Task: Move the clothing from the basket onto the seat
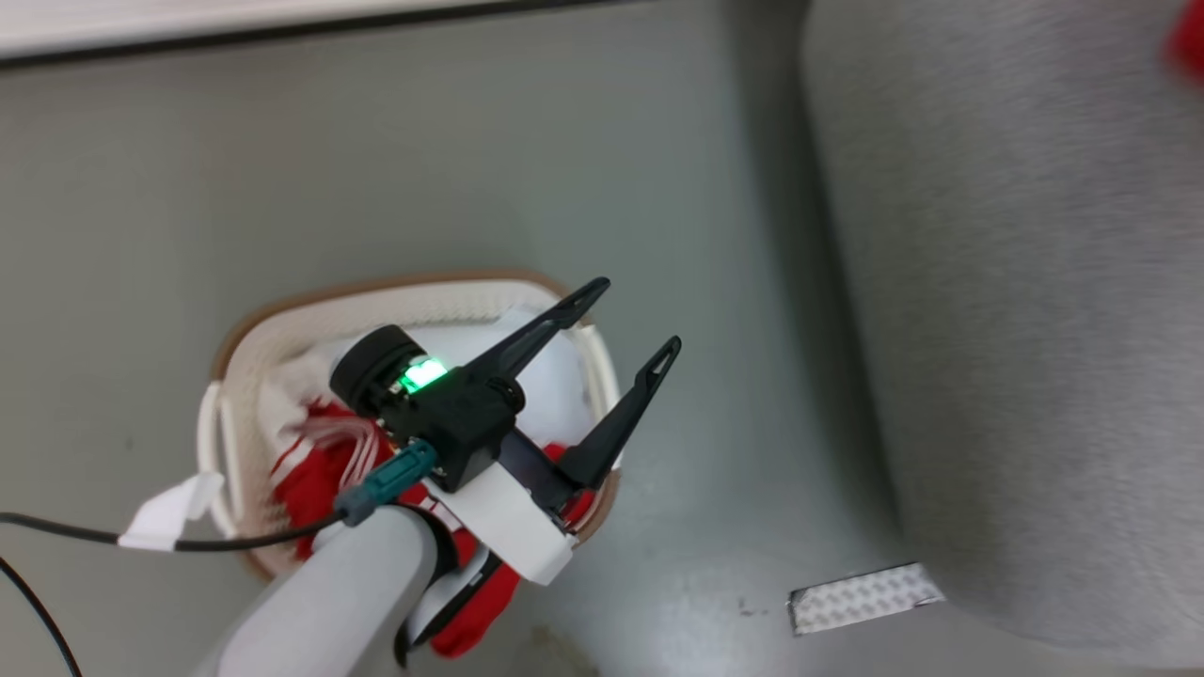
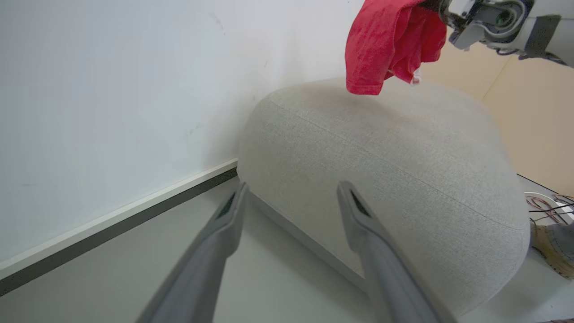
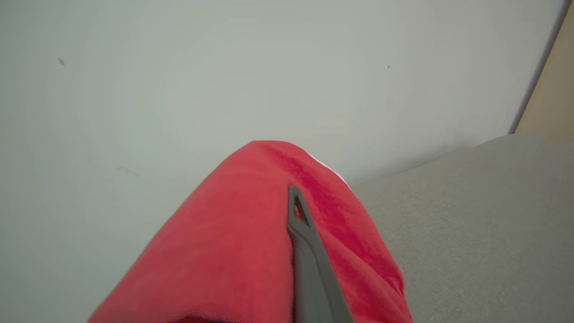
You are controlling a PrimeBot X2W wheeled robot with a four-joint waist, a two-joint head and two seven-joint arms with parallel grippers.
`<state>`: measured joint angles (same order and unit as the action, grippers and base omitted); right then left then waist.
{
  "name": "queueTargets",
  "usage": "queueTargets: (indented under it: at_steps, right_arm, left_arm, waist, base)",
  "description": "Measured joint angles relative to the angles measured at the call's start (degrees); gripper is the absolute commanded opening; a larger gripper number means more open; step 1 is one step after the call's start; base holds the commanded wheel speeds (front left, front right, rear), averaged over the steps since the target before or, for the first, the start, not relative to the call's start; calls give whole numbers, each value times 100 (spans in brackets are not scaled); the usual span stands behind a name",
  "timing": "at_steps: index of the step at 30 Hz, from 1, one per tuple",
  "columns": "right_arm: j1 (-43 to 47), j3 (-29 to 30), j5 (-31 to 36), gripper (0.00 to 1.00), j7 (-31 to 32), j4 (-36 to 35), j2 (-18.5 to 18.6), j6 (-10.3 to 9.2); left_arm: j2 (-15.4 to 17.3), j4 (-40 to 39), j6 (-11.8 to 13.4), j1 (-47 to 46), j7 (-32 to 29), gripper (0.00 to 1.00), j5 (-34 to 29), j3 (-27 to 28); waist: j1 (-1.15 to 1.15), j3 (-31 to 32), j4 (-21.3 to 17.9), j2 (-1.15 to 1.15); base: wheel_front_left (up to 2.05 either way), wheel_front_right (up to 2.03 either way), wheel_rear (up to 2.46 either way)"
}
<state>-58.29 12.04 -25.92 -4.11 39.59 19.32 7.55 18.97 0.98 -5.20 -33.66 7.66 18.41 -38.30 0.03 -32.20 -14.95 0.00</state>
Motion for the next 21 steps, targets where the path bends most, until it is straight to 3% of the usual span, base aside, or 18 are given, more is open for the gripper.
queueTargets:
  at_steps: [10, 14, 18, 19, 21]
  right_arm:
    - [-1613, 2240, 1621, 0, -202, 878, 723, 0]
    - [-1561, 3139, 2384, 0, -460, 1279, 515, 0]
    - [-1363, 3442, 2833, 0, -671, 1605, 51, 0]
    - [-1355, 3446, 2937, 16, -739, 1646, -49, 0]
    - [-1291, 3260, 3138, 100, -820, 1740, -174, 0]
  left_arm:
    - [159, -443, 185, 92, 96, 100, 21, 144]
    - [332, -660, 303, 210, 47, 100, 27, 255]
    - [414, -764, 382, 268, 1, 100, 42, 313]
    - [453, -781, 409, 286, -9, 100, 48, 346]
    - [510, -778, 433, 313, -27, 100, 79, 404]
  waist:
    - [-1, -838, 758, 0]
    - [-1, -1163, 942, 0]
    - [-1, -1285, 949, 0]
    - [-1, -1287, 917, 0]
    - [-1, -1248, 841, 0]
  base:
    - [0, 0, 0]
    - [0, 0, 0]
    - [0, 0, 0]
    - [0, 0, 0]
    - [0, 0, 0]
